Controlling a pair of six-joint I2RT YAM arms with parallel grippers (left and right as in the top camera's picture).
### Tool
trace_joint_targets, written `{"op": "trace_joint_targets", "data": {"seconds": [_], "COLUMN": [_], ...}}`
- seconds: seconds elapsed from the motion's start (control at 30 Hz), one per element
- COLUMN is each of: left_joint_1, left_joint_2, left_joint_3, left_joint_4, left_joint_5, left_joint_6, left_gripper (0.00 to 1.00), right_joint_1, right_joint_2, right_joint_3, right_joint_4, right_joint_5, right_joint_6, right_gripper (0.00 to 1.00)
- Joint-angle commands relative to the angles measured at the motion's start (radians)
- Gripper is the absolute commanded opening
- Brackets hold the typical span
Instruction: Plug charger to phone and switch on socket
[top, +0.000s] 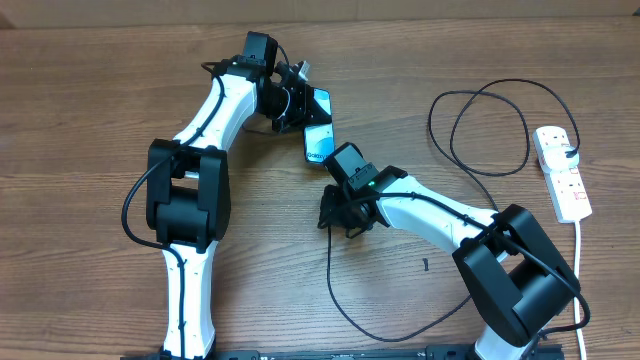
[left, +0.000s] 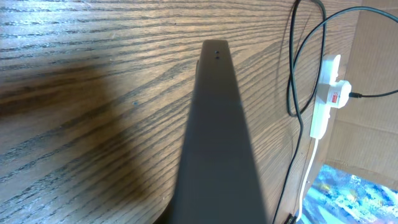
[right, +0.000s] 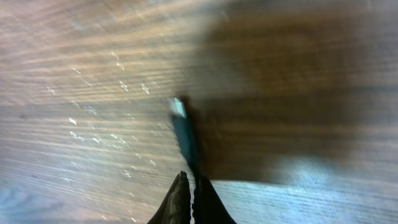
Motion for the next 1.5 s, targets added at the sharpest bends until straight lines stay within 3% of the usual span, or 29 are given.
{"op": "trace_joint_targets", "data": {"seconds": [0.0,0.77,0.9,1.1,1.23,1.47], "left_joint_1": [0.013,0.018,0.018,0.018,0.018,0.018], "left_joint_2": [-0.014,-0.014,-0.014,-0.014,-0.014,-0.014], "left_joint_3": [0.02,0.02,0.02,0.02,0.02,0.02], "left_joint_4": [-0.004,-0.01,-0.009,-0.007,-0.007,-0.007], "left_joint_5": [0.018,0.017,0.017,0.017,0.017,0.017], "left_joint_6": [0.021,0.024,0.024,0.024,0.024,0.024], "left_gripper": [0.04,0.04,0.04,0.04,0.04,0.04], "right_joint_1": [0.004,0.003,0.001,-0.018,-0.043,-0.081], "right_joint_2": [0.007,0.007,0.007,0.006,0.006,0.007], "right_joint_3": [-0.005,-0.005,0.022,0.163,0.235,0.212], "right_joint_4": [0.03,0.076,0.039,-0.163,-0.254,-0.299], "right_joint_5": [0.061,0.07,0.071,0.132,0.159,0.158], "right_joint_6": [0.007,-0.008,-0.025,-0.099,-0.121,-0.121], "right_gripper": [0.04,0.06,0.16,0.29,0.53,0.57]}}
